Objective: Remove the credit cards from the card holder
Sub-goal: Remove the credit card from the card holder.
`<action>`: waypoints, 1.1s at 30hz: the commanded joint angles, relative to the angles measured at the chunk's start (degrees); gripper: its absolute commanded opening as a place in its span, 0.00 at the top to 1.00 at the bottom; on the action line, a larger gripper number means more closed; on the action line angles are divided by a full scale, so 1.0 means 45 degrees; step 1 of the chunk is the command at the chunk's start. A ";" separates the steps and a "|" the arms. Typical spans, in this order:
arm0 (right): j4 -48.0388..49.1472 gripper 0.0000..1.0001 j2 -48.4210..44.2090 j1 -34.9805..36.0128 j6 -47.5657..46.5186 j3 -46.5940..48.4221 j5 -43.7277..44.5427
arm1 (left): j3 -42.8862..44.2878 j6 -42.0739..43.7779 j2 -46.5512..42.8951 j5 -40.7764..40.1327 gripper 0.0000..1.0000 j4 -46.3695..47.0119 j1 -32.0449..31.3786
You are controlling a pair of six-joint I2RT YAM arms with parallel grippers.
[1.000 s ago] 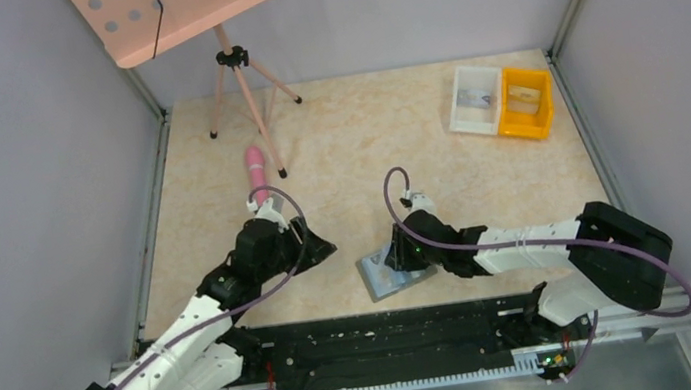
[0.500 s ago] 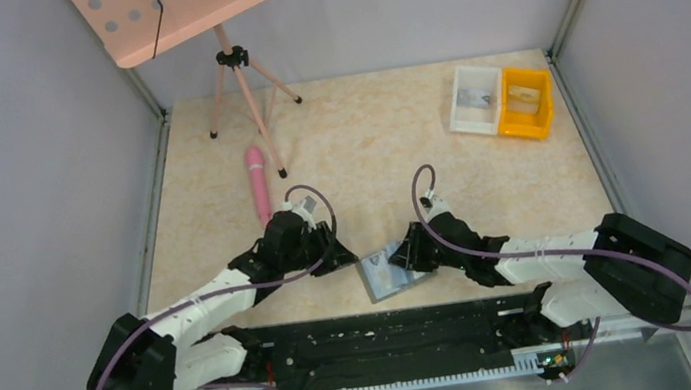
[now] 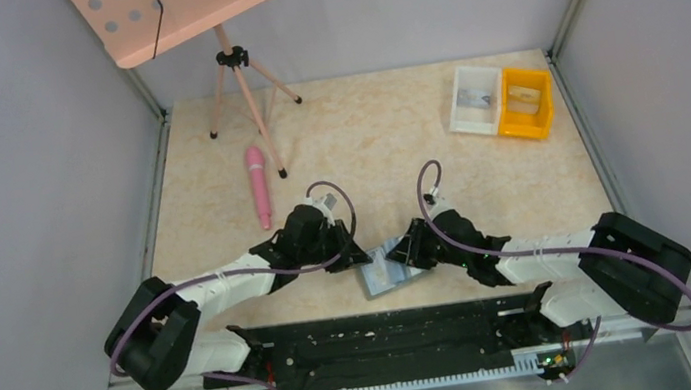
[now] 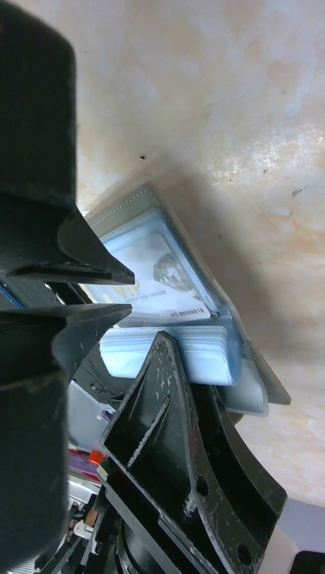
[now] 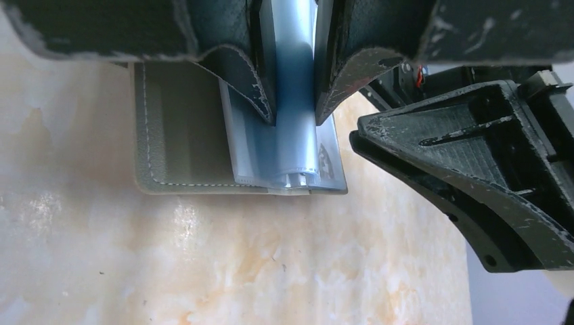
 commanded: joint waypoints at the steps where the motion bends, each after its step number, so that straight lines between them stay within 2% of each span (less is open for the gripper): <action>1: 0.0948 0.76 0.0269 -0.0105 0.0304 -0.0060 -0.0215 | 0.0561 0.0061 0.0434 0.0027 0.79 0.0694 -0.0131; 6: 0.0096 0.71 0.0107 -0.0102 0.0014 0.0292 -0.0086 | 0.0612 0.0106 0.0822 0.0197 0.81 0.0824 -0.0216; 22: 0.0256 0.71 -0.0193 -0.0096 0.0204 0.0184 -0.0090 | 0.1716 0.0077 0.2133 0.0348 0.83 0.0941 -0.1050; 30: -0.1465 0.55 -0.0691 -0.0105 -0.0222 0.0736 0.0411 | 0.1943 -0.0251 0.2875 0.0695 0.84 0.1557 -0.1184; 33: -0.1736 0.53 -0.0845 -0.0103 -0.0302 0.0810 0.0742 | 0.2091 -0.0294 0.3139 0.0829 0.84 0.1879 -0.1242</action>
